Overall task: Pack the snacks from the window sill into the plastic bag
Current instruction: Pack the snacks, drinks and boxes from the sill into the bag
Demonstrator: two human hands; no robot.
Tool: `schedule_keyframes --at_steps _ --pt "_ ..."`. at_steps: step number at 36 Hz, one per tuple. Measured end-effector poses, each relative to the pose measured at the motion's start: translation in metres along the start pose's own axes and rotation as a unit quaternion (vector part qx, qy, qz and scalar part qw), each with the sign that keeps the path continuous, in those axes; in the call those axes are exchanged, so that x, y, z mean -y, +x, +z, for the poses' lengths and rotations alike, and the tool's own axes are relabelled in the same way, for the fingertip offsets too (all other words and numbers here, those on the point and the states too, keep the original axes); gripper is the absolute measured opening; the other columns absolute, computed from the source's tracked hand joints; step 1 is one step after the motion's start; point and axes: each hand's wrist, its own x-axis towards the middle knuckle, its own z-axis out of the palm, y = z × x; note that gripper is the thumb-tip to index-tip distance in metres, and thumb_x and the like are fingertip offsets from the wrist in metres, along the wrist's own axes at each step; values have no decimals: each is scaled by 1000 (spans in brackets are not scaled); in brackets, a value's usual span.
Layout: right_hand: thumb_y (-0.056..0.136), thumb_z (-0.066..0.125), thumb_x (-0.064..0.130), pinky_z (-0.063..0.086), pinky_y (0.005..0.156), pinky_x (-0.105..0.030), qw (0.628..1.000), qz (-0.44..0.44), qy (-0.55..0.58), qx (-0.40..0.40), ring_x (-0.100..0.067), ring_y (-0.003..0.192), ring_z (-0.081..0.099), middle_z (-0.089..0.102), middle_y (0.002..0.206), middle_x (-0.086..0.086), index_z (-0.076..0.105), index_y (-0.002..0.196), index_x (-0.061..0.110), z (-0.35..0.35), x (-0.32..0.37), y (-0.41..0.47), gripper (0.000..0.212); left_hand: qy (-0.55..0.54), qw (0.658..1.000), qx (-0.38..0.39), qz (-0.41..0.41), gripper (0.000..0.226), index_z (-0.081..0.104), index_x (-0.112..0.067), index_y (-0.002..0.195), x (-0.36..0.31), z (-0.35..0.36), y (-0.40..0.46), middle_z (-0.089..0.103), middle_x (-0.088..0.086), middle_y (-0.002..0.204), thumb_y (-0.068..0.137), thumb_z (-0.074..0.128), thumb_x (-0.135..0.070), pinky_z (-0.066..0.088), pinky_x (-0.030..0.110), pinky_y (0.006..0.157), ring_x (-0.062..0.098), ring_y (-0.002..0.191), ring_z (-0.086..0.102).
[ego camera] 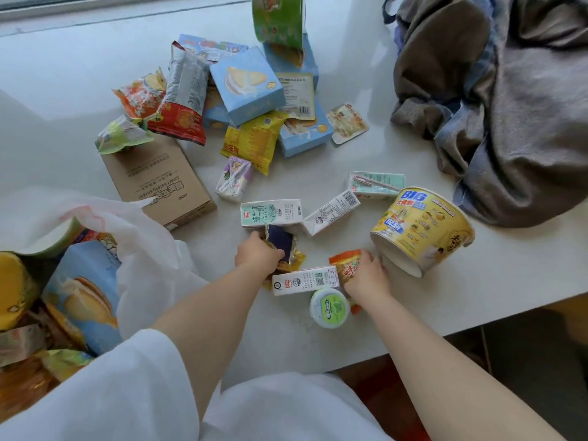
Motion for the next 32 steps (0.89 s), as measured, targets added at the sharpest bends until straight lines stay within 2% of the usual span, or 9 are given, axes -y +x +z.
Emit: schedule_keyframes --at_steps 3,8,12,16,18,21,24,28,32 --pt "75 71 18 43 95 -35 999 28 41 -22 -30 119 50 52 127 -14 41 128 6 6 -1 4 62 -16 1000 1 -6 38 52 -23 112 6 -5 -3 64 3 104 79 69 -31 53 29 65 20 85 62" --pt "72 70 35 49 77 -32 998 -1 53 -38 -28 93 60 64 102 -10 66 90 13 -4 9 -1 29 -54 998 16 38 36 53 -29 115 16 -14 -11 62 -5 97 82 68 -28 57 31 70 16 86 65" --pt "78 70 40 44 78 -34 992 -85 62 -69 -27 96 53 52 98 -8 61 92 10 -31 22 -7 34 -65 990 12 128 40 55 -30 118 17 -29 -13 59 -4 108 81 70 -24 57 33 69 19 95 62" --pt "81 68 40 36 71 -28 977 -132 135 -99 -22 86 49 44 89 -4 49 82 17 -51 42 -8 30 -121 978 -56 162 31 59 -25 108 8 -52 -7 62 -2 101 80 70 -19 51 27 66 16 86 60" --pt "81 68 41 38 71 -29 969 -131 176 -114 -20 84 50 46 91 -4 47 84 18 -55 54 -4 31 -176 970 -86 145 24 60 -26 100 -1 -62 -2 63 -3 92 80 69 -17 45 23 62 15 81 59" --pt "82 64 47 42 84 -34 970 -123 166 -131 -25 100 51 50 100 -7 52 93 14 -58 69 9 37 -185 967 -112 137 24 62 -24 101 -13 -75 8 65 0 93 79 69 -18 49 30 72 19 86 59" --pt "85 55 55 35 99 -38 982 -69 117 -132 -28 119 37 43 126 -12 55 116 2 -55 82 25 62 -157 971 -124 130 21 60 -22 99 -23 -83 22 65 2 94 79 68 -20 52 35 75 22 86 60" --pt "84 59 52 37 99 -42 975 28 188 -116 -32 128 28 25 142 -9 50 126 7 -48 95 35 62 -172 969 -141 105 18 52 -28 85 -35 -90 40 66 2 93 77 68 -23 55 43 78 24 85 64" --pt "84 61 49 40 95 -38 965 62 236 -100 -35 124 34 16 146 -9 47 128 12 -45 105 45 59 -159 970 -158 93 19 51 -29 82 -43 -93 57 65 4 93 73 68 -27 56 45 77 26 86 64"
